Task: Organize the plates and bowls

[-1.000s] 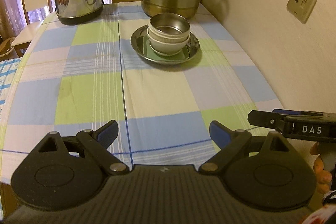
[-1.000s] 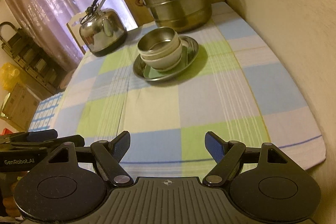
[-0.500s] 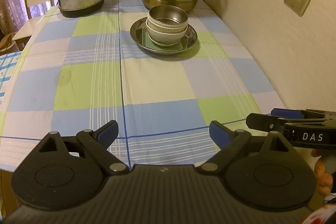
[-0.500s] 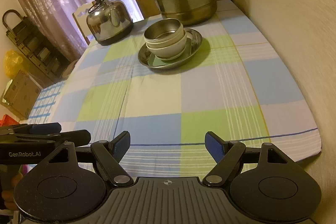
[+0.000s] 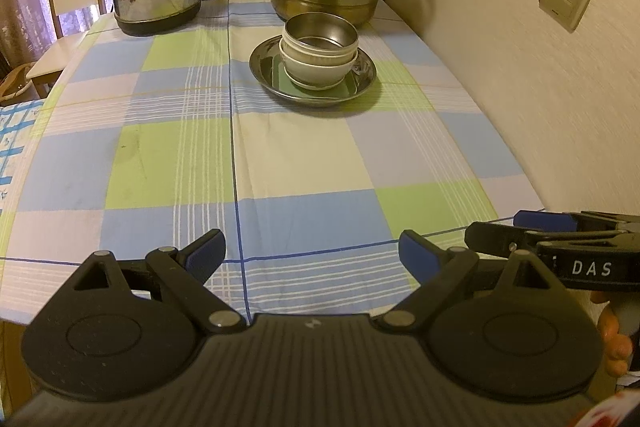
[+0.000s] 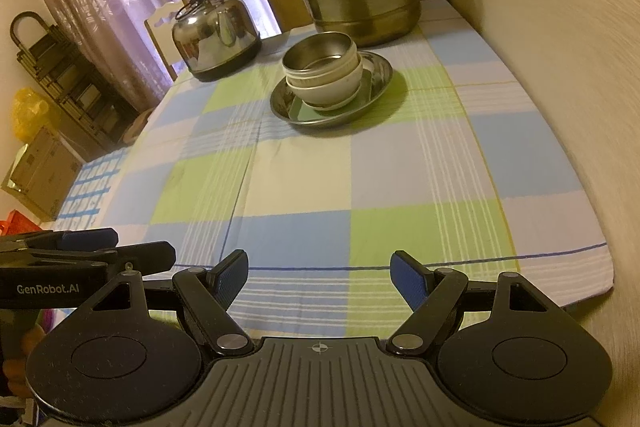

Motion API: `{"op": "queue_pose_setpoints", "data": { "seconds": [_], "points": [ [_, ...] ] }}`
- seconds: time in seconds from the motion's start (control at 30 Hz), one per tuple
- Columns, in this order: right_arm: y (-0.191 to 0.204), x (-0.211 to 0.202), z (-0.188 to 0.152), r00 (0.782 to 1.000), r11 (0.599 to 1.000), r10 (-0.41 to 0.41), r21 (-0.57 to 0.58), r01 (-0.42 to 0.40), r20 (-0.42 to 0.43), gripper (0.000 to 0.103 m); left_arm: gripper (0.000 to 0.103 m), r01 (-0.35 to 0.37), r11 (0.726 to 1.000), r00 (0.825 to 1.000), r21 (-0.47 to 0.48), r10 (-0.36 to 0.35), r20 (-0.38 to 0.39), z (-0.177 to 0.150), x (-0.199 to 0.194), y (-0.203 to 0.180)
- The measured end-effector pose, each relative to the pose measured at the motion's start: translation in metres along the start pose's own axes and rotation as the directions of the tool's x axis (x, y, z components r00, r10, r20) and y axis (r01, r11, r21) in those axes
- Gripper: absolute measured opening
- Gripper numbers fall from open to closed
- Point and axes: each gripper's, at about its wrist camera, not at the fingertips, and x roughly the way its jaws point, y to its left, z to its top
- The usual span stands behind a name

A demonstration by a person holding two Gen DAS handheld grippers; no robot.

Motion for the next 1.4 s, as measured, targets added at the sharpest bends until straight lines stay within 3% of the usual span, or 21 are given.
{"op": "queue_pose_setpoints", "data": {
  "seconds": [1.4],
  "points": [
    [0.0046, 0.0008, -0.0007, 1.000, 1.000, 0.004, -0.005, -0.004, -0.004, 0.078, 0.093, 0.004, 1.000, 1.000, 0.001, -0.004, 0.000, 0.0009, -0.0015, 0.0020]
  ]
}}
